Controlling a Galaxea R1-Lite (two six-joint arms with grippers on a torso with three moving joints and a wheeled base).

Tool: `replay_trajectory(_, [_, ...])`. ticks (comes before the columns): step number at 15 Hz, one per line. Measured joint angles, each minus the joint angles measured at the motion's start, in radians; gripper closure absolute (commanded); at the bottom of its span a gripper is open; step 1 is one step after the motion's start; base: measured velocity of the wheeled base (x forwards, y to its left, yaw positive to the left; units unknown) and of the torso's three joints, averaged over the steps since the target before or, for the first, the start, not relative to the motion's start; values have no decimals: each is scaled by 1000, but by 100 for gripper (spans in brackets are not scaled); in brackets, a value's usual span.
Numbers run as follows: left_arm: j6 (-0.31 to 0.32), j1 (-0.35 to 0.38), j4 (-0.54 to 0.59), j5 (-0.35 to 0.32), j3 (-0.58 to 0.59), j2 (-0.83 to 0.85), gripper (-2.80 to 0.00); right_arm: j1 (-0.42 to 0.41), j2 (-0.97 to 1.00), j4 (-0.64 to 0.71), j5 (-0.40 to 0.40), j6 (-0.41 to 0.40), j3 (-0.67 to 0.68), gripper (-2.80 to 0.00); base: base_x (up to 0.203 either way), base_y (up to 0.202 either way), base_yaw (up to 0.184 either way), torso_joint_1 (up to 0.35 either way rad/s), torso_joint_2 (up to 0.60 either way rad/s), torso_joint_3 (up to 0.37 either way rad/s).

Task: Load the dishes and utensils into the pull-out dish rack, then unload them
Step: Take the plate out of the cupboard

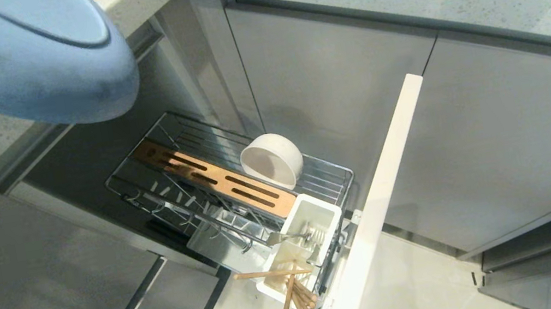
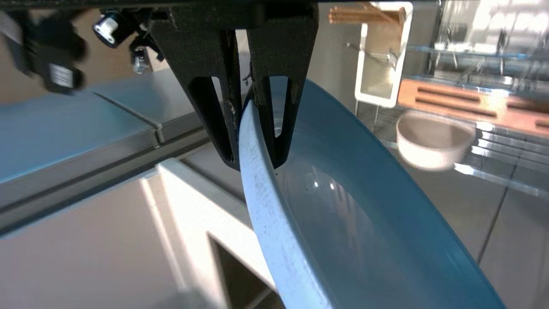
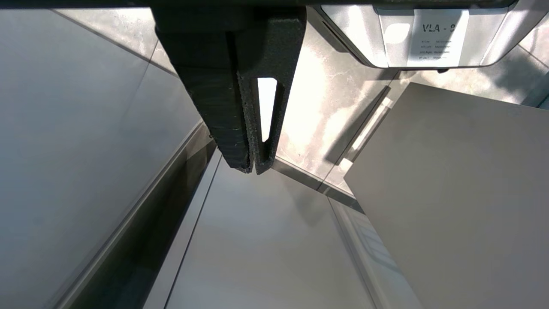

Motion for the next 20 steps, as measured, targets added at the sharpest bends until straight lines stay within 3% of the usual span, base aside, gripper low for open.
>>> replay_trajectory(3, [42, 78, -2, -53, 1, -60, 0, 1, 0, 0, 0, 0, 0, 0, 0, 0, 0, 0, 0, 0])
replay_trajectory(6, [106, 261, -9, -116, -3, -106, 0, 0, 0, 0, 0, 0, 0, 0, 0, 0, 0, 0, 0, 0])
replay_trajectory(10, [148, 586, -55, -234, -4, -165, 0, 0, 0, 0, 0, 0, 0, 0, 0, 0, 0, 0, 0, 0])
replay_trajectory(14, [160, 962, -114, -257, -8, -187, 0, 0, 0, 0, 0, 0, 0, 0, 0, 0, 0, 0, 0, 0])
replay_trajectory(15, [174, 1047, -106, -257, -22, -185, 0, 0, 0, 0, 0, 0, 0, 0, 0, 0, 0, 0, 0, 0])
replay_trajectory(17, [220, 1143, -41, -252, -106, -168, 0, 0, 0, 0, 0, 0, 0, 0, 0, 0, 0, 0, 0, 0])
replay_trajectory(20, [321, 1232, 157, -230, -302, -116, 0, 0, 0, 0, 0, 0, 0, 0, 0, 0, 0, 0, 0, 0])
